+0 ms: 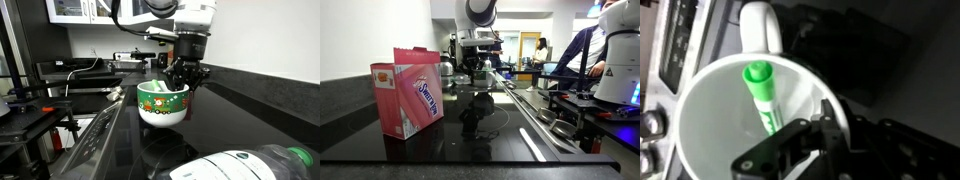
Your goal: Move the green-white mug to the right
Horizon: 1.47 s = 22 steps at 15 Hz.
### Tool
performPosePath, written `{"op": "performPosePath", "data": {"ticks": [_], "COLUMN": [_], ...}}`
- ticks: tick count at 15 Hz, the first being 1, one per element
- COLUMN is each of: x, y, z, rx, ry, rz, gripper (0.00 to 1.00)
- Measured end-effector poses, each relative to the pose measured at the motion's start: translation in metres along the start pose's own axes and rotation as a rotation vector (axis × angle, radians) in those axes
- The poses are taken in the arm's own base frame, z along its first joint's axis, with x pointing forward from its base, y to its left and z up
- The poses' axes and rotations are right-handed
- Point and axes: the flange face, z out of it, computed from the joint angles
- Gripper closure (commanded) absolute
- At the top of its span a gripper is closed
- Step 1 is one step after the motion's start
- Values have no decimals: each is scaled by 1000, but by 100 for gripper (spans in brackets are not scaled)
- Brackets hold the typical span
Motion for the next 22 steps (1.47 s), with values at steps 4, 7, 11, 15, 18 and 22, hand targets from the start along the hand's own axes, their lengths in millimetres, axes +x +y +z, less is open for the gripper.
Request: {"op": "performPosePath", "data": {"ticks": [4,7,11,15,18,22], "x": [7,6,5,4,-3,-16], "y": [1,-2,-3,-3,-6,-2], "z": [5,14,21,21,14,-8], "rx": [-8,-17,-24,-23,-25,-42], "ry": [-3,-10,-22,-26,-33,-55], "rz": [9,8,12,14,-2,-16], "gripper": [97,97,97,49,26,0]}}
